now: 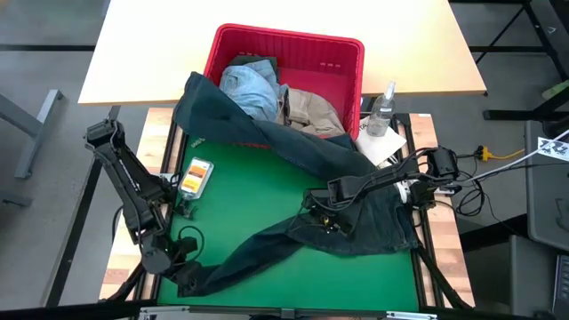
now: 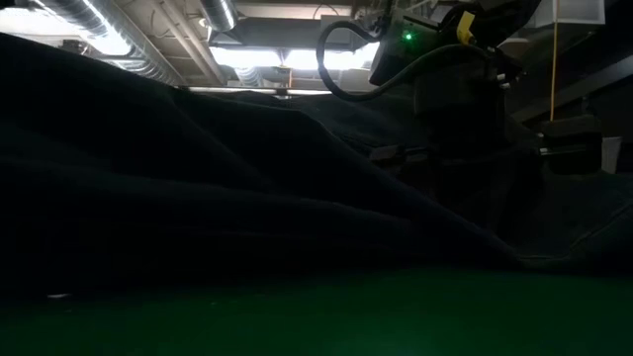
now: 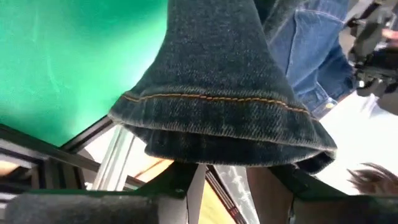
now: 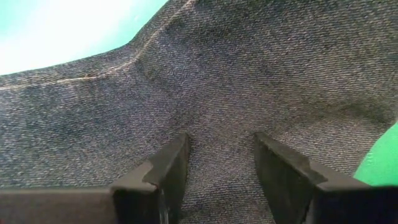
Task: Fold laundry
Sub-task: Fold the dark blue jeans
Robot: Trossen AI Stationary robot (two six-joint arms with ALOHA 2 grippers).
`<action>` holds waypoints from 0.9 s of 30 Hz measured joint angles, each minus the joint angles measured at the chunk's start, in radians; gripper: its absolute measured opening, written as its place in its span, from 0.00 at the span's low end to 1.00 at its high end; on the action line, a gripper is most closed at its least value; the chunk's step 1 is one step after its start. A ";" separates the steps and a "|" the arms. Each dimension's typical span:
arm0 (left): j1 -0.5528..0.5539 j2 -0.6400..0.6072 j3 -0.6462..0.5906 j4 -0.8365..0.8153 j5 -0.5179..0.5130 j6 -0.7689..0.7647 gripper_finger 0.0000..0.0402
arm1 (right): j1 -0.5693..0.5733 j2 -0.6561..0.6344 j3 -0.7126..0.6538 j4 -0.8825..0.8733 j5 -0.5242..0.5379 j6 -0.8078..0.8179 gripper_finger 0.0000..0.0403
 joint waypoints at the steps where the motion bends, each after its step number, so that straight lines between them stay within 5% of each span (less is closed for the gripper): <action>1: 0.001 0.000 0.000 -0.021 0.019 -0.023 0.27 | 0.000 0.000 0.000 0.000 0.000 0.000 0.46; 8: 0.000 0.000 0.000 -0.242 0.236 -0.188 0.27 | 0.000 0.000 0.000 -0.005 0.007 0.030 0.46; 14: 0.001 -0.002 0.000 -0.236 0.238 -0.138 0.27 | 0.001 -0.009 0.002 -0.070 0.042 0.050 0.46; 21: 0.000 -0.003 0.000 -0.236 0.458 -0.183 0.27 | 0.000 -0.063 -0.002 -0.184 0.171 0.133 0.46; 24: 0.001 -0.003 0.000 -0.235 0.411 -0.163 0.27 | 0.000 -0.088 -0.004 -0.197 0.185 0.136 0.46; 27: 0.000 -0.009 0.000 -0.204 0.248 -0.110 0.27 | 0.000 -0.106 -0.006 -0.201 0.186 0.135 0.46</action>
